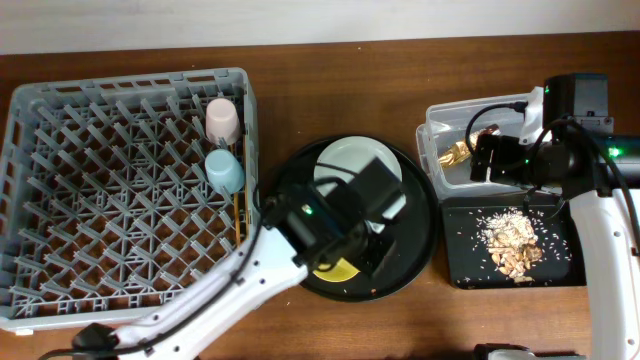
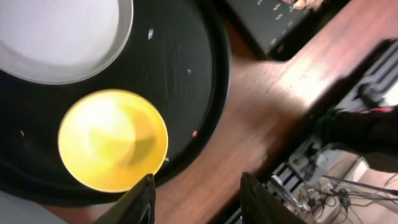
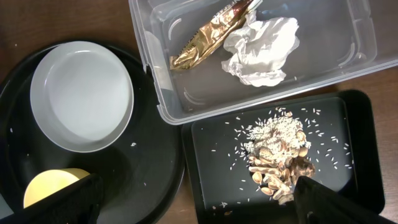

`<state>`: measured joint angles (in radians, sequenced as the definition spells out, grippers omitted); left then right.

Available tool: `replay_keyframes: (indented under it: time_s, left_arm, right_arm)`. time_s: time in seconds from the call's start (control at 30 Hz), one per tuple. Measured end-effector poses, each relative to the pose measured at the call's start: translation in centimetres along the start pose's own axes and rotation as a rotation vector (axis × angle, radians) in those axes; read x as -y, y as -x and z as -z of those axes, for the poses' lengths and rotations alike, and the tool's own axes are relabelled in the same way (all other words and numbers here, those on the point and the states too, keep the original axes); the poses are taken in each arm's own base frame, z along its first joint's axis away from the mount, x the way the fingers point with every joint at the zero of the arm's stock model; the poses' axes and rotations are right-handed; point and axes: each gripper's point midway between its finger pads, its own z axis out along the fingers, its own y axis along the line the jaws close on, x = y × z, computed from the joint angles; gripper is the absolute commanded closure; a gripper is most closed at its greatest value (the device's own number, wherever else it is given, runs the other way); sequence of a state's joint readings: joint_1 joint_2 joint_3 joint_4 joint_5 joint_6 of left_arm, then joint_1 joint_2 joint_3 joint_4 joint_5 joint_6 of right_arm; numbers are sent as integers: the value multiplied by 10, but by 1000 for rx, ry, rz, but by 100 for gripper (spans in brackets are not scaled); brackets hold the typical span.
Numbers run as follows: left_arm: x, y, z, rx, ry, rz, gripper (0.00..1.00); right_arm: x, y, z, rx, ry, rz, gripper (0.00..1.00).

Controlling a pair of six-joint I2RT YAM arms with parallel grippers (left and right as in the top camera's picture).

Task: Sort waste into correct bins and load items into the dishwasher rack
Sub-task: 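Reach the left gripper to the round tray and grasp the yellow bowl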

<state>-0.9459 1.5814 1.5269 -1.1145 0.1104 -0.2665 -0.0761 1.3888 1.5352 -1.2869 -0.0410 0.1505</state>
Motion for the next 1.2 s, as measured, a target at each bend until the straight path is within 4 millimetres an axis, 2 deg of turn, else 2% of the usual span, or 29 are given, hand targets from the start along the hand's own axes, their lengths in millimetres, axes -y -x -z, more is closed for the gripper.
replay_keyframes:
  time_s: [0.07,0.17,0.37,0.53,0.7,0.87,0.93,1.0,1.2]
  left_arm:
    - [-4,-11,-16,-22,42,14,58]
    - [-14,-27,-42,-63,97,54,49]
    - [-27,-38,-92,-45,124,100,49]
    - [-35,-48,-121,-57,137,112,50]
    - [-39,-58,-137,-86,148,114,68]
    - [-43,-62,-151,-110,161,118,71]
    - [-44,-65,-155,-123,166,118,75]
    - [-46,-69,-160,-140,172,119,85]
    - [-47,-70,-163,-150,178,119,85]
  right_arm:
    - [0,0,0,0,0,0,1]
    - [0,0,0,0,0,0,1]
    - [0,0,0,0,0,0,1]
    - [0,0,0,0,0,0,2]
    - [0,0,0,0,0,0,2]
    - [0,0,0,0,0,0,1]
    - [0,0,0,0,0,0,2]
    - [0,0,0,0,0,0,1]
    - [0,0,0,0,0,0,1]
